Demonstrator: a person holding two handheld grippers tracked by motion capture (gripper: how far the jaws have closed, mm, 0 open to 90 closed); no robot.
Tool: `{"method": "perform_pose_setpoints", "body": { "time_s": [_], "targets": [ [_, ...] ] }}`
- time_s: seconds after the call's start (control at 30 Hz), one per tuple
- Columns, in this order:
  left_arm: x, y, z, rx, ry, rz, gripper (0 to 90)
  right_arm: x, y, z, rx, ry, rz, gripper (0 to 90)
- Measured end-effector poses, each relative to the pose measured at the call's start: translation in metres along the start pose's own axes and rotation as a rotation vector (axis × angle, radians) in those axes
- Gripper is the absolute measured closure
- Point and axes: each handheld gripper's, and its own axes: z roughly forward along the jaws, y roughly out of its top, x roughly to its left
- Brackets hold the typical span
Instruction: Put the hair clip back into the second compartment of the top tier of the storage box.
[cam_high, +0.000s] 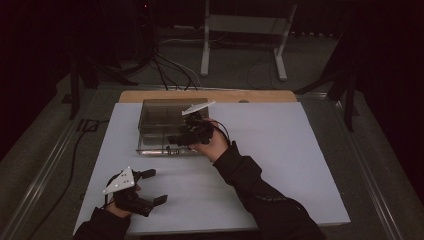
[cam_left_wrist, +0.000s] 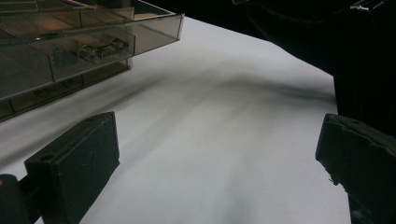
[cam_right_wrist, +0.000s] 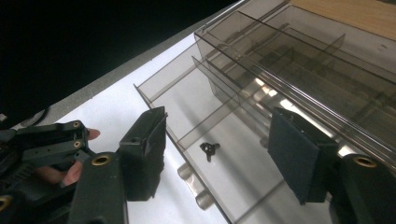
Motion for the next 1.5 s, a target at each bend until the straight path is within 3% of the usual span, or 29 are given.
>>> {"method": "perform_pose_setpoints", "body": {
  "time_s": [0.1,0.23,0.33,0.53,0.93,1.5],
  "targets": [
    [0.000,0.000,0.000,0.001,0.000,0.000,0.5,-0.002,-0.001,-0.005,-0.011,-0.001,0.014,28.2],
    [0.000,0.000,0.000,-0.001,0.000,-0.001,0.5,-0.004,-0.003,-0.015,-0.025,0.034,-0.004,14.2],
    [0.000,0.000,0.000,-0.001,0.000,-0.002,0.5,-0.006,-0.005,-0.022,-0.023,0.040,0.000,12.4],
    [0.000,0.000,0.000,-0.002,0.000,-0.003,0.5,-0.013,-0.009,-0.033,-0.026,0.065,0.006,0.0],
    [0.000,0.000,0.000,0.001,-0.001,-0.003,0.5,-0.027,-0.015,-0.059,-0.073,0.023,0.026,0.0],
    [0.000,0.000,0.001,0.002,0.001,-0.003,0.5,-0.060,-0.034,-0.104,-0.132,-0.053,0.082,0.0]
  ]
}}
